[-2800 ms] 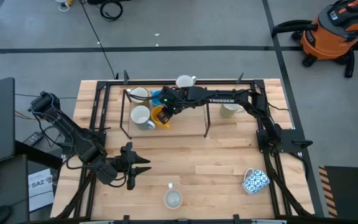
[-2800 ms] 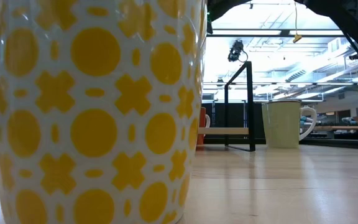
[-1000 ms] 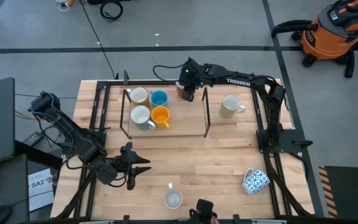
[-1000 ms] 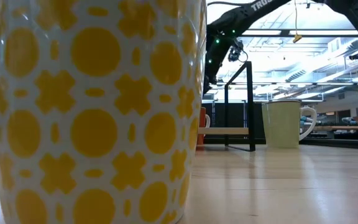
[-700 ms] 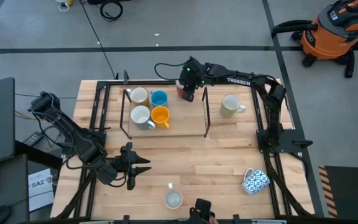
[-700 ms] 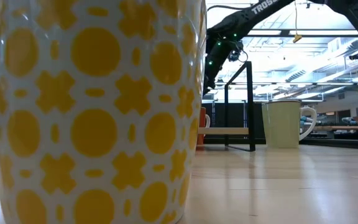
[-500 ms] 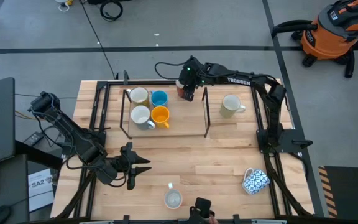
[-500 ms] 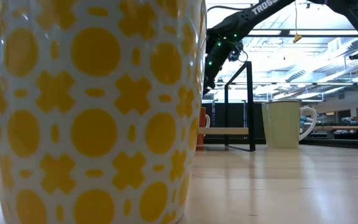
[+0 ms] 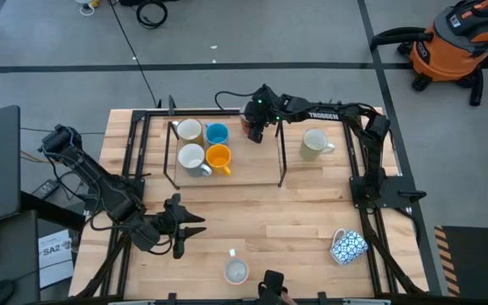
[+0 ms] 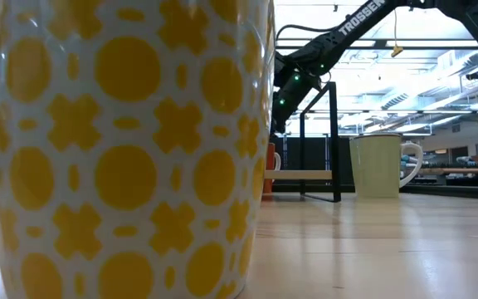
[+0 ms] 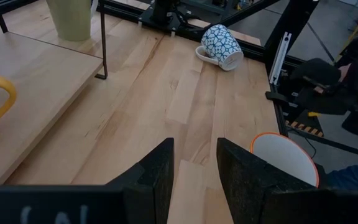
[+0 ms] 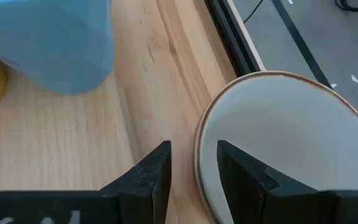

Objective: Place coffee mugs
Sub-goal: Put the red mug on the shelf

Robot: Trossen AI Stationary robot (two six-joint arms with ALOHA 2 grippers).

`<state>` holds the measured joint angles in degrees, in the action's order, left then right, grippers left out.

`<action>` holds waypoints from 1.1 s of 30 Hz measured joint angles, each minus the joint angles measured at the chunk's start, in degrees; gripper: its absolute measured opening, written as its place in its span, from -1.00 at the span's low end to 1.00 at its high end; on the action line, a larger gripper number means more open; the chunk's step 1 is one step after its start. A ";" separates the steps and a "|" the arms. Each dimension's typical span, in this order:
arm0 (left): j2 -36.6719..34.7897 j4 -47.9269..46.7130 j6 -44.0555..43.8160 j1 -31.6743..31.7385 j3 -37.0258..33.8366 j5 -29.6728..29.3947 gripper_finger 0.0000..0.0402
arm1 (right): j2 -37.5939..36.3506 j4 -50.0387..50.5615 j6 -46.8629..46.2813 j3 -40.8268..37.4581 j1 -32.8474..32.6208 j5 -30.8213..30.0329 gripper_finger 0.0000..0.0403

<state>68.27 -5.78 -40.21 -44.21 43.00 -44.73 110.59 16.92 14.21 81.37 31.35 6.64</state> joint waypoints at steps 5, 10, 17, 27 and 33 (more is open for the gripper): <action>0.00 -0.01 -0.04 0.00 0.00 0.00 -0.36 | 0.00 -0.54 -0.05 -0.16 -0.02 -0.70 -0.33; 0.00 -0.02 -0.06 0.00 0.00 0.00 -0.36 | 0.00 -0.56 -0.22 -0.16 -0.01 -1.06 -0.36; 0.00 -0.02 -0.07 0.00 0.00 -0.01 -0.36 | 0.00 -0.63 -0.23 -0.16 -0.02 -1.16 -0.67; 0.00 -0.02 -0.09 0.00 0.00 0.00 -0.36 | -0.02 -1.09 -0.34 -0.16 0.00 -1.23 -0.83; -0.01 -0.02 -0.10 0.00 0.00 0.00 -0.36 | 0.10 -1.12 -0.25 0.84 0.02 -1.23 -0.83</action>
<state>68.26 -5.80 -40.30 -44.21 43.00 -44.73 110.68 15.80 13.96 82.21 31.38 5.41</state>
